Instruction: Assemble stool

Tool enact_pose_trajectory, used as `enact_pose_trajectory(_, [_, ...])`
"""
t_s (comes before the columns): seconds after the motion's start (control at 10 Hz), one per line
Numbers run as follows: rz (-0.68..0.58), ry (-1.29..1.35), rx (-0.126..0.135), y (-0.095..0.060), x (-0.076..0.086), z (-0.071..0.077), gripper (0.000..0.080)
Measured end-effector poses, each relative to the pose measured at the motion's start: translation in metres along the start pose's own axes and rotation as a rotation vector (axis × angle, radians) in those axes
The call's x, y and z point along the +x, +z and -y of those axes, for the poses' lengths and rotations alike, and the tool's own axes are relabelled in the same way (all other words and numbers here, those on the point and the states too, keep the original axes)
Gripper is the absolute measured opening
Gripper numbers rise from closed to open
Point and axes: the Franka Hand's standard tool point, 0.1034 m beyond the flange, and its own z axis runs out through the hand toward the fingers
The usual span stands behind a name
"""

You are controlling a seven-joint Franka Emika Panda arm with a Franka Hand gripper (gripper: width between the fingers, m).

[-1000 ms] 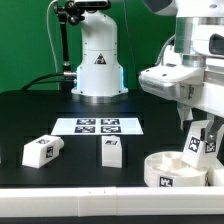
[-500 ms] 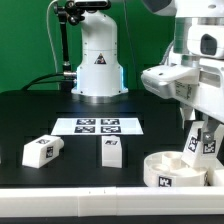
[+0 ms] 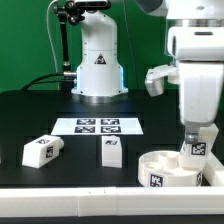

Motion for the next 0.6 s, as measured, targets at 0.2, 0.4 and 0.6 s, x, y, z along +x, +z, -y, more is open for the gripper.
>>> enact_pose_trajectory(0.2, [-0.003,0.101,-0.001,0.0004,-0.0002,-0.0008,0.0337])
enact_pose_trajectory(0.4, [-0.004,0.218,0.0,0.0004,0.0001,-0.0006,0.0337])
enact_pose_trajectory(0.6, [-0.004,0.37,0.0,0.0005,0.0006,-0.0003,0.0337])
